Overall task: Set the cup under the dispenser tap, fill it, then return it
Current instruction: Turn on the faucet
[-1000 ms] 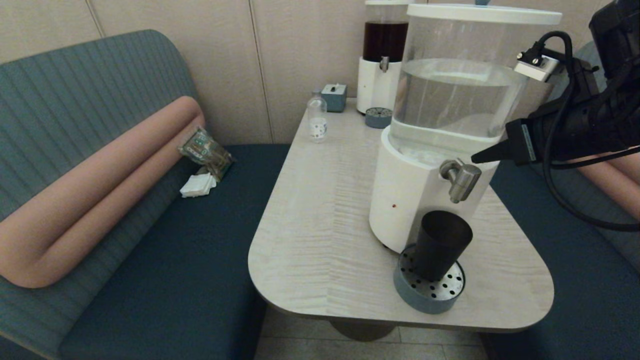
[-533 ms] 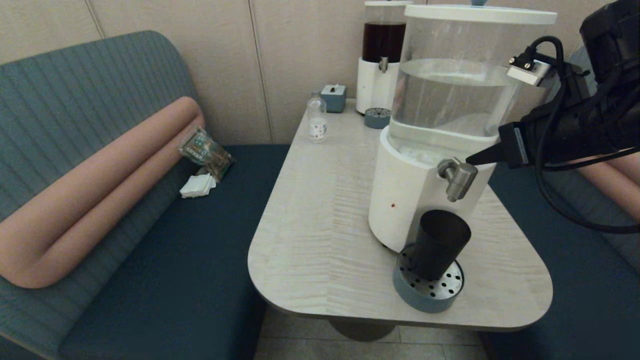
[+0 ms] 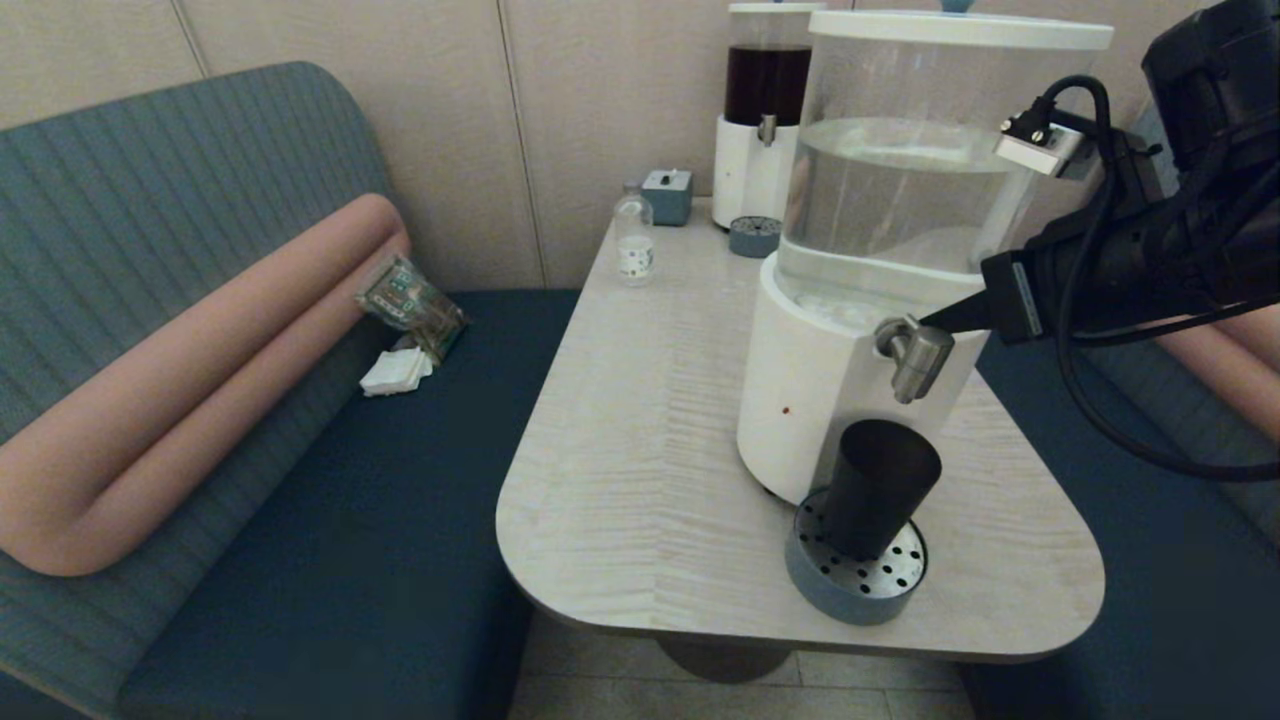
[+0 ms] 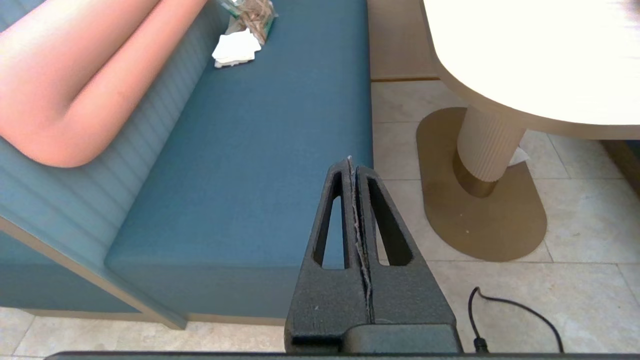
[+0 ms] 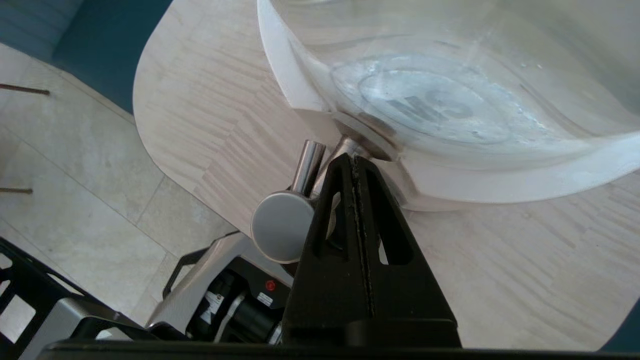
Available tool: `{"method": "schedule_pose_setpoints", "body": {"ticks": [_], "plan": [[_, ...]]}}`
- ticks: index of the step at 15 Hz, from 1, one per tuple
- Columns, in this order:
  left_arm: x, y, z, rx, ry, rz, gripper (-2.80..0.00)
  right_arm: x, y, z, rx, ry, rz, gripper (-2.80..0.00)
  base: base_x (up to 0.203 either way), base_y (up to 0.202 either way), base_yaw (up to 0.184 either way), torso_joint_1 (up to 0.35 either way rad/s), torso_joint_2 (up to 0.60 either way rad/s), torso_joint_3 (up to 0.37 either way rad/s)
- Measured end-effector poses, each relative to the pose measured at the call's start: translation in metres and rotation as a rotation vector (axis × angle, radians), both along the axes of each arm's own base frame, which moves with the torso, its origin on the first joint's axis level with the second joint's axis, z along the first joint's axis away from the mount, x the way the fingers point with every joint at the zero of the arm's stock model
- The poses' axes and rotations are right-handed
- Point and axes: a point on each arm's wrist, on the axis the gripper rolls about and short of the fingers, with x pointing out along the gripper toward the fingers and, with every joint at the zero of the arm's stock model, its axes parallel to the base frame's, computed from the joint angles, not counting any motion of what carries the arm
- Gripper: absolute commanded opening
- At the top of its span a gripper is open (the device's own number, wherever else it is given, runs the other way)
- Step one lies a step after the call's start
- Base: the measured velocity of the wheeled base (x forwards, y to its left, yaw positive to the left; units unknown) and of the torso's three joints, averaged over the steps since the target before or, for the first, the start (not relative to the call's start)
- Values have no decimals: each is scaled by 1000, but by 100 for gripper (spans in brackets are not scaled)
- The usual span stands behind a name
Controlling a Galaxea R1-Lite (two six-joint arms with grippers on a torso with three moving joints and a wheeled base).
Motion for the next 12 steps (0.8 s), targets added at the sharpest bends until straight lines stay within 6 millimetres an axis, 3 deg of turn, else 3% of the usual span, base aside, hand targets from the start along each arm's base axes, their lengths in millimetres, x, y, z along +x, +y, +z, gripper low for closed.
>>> {"method": "schedule_pose_setpoints", "body": {"ticks": [12], "plan": [[0,0,0,0,0,0,-280,-3,13,2,6,-32,54,-280,0,0,0,0,0,0]]}}
